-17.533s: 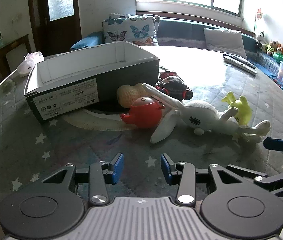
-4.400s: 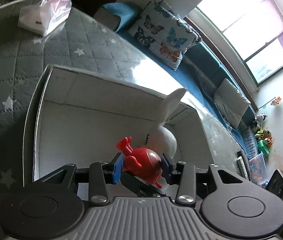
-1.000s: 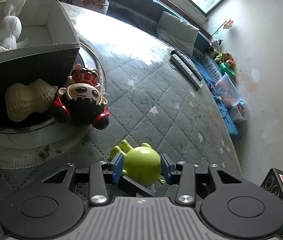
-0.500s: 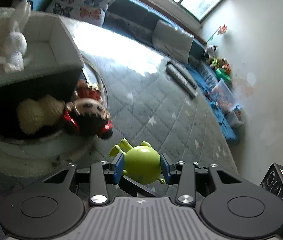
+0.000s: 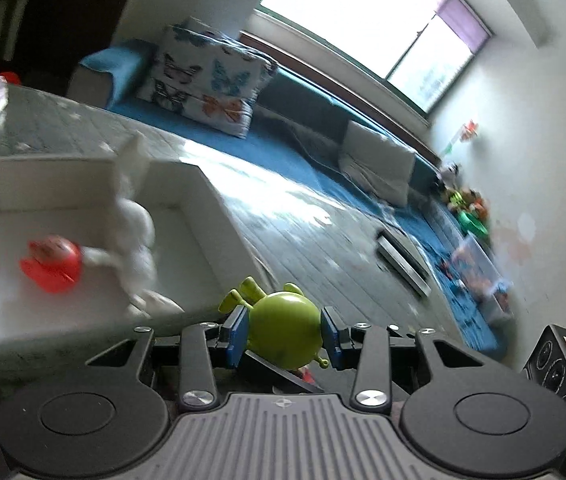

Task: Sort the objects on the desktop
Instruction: 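Carry the green alien toy over the shoebox with the right gripper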

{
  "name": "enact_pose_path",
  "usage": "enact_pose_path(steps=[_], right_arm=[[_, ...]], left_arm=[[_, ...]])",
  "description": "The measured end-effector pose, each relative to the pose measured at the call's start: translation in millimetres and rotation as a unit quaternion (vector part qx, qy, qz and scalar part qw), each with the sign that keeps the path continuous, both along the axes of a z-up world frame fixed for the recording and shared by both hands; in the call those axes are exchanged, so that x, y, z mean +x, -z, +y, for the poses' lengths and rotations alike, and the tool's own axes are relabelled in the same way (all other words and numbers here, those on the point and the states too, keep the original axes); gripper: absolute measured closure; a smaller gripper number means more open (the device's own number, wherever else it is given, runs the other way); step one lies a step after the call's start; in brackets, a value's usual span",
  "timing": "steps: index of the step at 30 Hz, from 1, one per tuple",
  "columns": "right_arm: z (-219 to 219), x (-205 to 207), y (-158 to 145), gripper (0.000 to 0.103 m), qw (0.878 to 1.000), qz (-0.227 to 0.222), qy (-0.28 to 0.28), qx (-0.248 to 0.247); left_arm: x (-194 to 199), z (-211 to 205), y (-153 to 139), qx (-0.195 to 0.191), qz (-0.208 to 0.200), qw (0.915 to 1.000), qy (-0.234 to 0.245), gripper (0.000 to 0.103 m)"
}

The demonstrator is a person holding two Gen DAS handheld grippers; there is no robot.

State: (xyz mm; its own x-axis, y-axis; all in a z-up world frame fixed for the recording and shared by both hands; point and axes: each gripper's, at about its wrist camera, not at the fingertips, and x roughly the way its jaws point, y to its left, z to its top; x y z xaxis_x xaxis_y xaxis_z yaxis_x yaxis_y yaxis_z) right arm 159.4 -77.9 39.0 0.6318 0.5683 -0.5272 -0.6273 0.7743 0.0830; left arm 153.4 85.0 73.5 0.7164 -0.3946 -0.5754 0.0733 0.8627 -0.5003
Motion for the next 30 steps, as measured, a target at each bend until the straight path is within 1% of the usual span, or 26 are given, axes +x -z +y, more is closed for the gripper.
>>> enact_pose_path(steps=[3, 7, 9, 13, 19, 23, 27, 30], right_arm=[[23, 17, -3, 0.049, 1.0, -0.001, -0.017, -0.004], [53, 41, -1, 0.049, 0.999, 0.013, -0.031, -0.006], [62, 49, 4, 0.049, 0.999, 0.02, -0.037, -0.008], [78, 66, 22, 0.049, 0.998, 0.048, -0.049, -0.015], [93, 76, 40, 0.049, 0.995, 0.072, -0.059, -0.032], [99, 82, 48, 0.049, 0.994, 0.086, -0.06, -0.04], [104, 90, 52, 0.048, 0.992, 0.101, -0.063, -0.045], [106, 91, 53, 0.048, 0.992, 0.102, -0.064, -0.048]], left_arm=[[13, 24, -2, -0.007, 0.003, 0.9998, -0.018, 0.061], [31, 51, 4, -0.021, 0.015, 0.9989, -0.038, 0.061], [38, 61, 10, -0.022, 0.024, 0.9985, -0.044, 0.061], [48, 77, 26, -0.026, 0.045, 0.9971, -0.056, 0.061], [59, 93, 46, -0.044, 0.075, 0.9944, -0.061, 0.061], [64, 97, 54, -0.05, 0.086, 0.9931, -0.063, 0.061], [67, 100, 61, -0.044, 0.094, 0.9924, -0.067, 0.061], [67, 104, 65, -0.043, 0.097, 0.9915, -0.074, 0.061]])
